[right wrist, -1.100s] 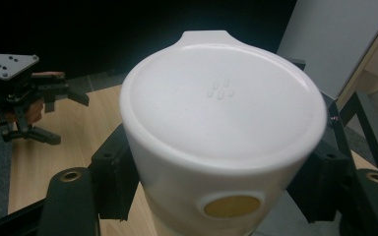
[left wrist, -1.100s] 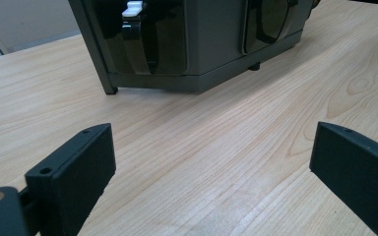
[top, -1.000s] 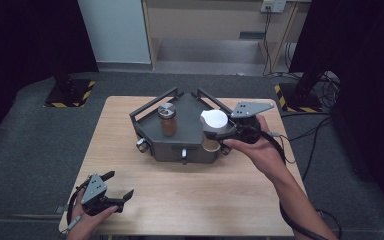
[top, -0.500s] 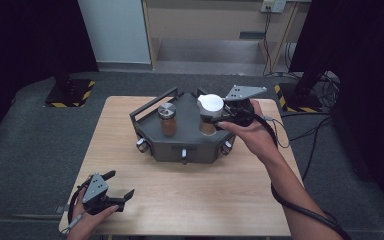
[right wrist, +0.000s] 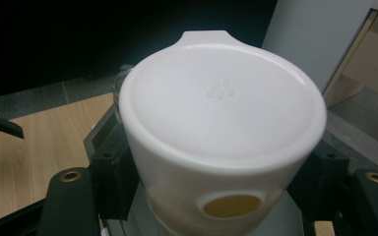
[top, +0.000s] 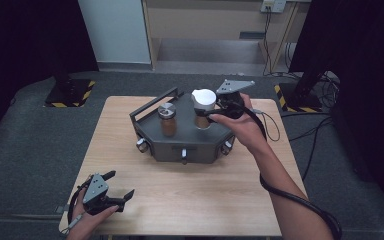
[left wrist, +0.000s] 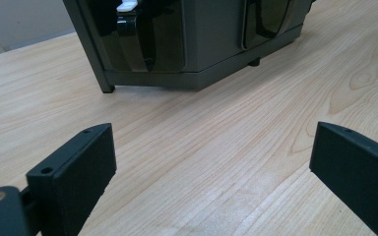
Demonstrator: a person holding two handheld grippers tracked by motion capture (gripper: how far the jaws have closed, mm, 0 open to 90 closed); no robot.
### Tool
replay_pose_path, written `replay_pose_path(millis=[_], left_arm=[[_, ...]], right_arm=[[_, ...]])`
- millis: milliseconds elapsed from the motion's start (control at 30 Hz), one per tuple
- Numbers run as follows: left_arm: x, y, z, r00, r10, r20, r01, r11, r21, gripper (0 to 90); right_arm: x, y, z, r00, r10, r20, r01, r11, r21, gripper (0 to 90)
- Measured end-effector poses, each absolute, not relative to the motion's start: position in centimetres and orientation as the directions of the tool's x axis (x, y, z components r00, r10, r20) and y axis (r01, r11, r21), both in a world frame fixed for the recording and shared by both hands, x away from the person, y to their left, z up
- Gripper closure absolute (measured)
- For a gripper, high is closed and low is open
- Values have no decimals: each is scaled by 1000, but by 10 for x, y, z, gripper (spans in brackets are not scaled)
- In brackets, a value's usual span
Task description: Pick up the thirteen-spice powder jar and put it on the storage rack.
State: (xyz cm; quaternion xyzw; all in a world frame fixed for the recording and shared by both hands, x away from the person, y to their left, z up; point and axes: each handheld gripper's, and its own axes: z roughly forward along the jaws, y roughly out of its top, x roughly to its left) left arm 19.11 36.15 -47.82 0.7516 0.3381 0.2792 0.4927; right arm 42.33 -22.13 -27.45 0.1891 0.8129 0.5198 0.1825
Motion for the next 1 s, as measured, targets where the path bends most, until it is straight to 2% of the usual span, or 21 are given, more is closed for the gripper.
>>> replay_pose_path(millis=[667, 1000], left_arm=[[193, 361, -478, 627, 774, 94, 228, -297, 927, 38], [194, 359, -477, 630, 770, 102, 231, -311, 922, 38]], right_arm=[[429, -215, -309, -852, 516, -93, 150, 409, 900, 313], [427, -217, -311, -857, 507, -90, 146, 406, 902, 311]])
